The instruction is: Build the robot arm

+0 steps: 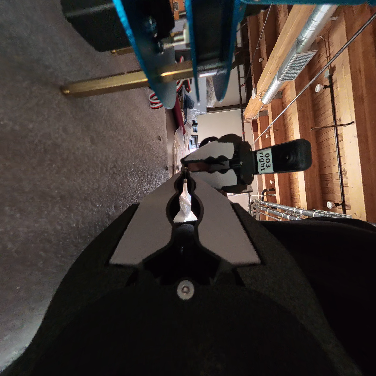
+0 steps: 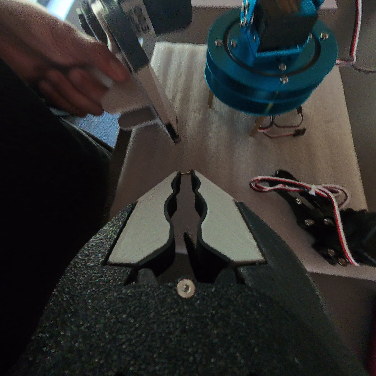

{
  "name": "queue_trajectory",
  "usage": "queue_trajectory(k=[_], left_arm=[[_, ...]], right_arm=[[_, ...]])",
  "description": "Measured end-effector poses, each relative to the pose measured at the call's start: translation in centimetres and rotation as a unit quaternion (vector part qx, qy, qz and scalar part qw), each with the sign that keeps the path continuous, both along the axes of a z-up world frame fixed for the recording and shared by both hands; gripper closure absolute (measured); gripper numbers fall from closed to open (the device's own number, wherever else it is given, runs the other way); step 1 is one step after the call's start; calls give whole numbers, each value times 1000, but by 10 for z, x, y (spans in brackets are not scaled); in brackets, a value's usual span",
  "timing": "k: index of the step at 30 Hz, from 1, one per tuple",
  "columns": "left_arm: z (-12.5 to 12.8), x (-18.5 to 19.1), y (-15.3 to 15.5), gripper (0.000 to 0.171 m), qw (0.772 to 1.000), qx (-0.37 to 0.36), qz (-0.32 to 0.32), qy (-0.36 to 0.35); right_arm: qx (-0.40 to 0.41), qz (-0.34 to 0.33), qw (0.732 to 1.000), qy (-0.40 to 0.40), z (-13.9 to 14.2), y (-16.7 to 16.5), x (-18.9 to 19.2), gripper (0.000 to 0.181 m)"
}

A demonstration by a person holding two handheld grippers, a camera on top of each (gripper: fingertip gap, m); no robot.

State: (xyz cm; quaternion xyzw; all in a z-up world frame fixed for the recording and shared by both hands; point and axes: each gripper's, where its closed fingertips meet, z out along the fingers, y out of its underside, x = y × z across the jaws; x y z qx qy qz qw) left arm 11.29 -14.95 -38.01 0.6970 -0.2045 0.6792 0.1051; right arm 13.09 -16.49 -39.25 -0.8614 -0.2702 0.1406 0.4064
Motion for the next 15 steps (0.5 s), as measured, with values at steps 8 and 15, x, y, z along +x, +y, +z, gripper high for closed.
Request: queue_trajectory(k=[8,15], left_arm=[[-39,-1,-7,170,968,197,-35,150],[-43,0,-7,170,929,306,-42,203]], right_arm=[[-37,-23,999,-23,-29,9,-19,172],[-50,-33,998,-21,-32,10,-22,172]])
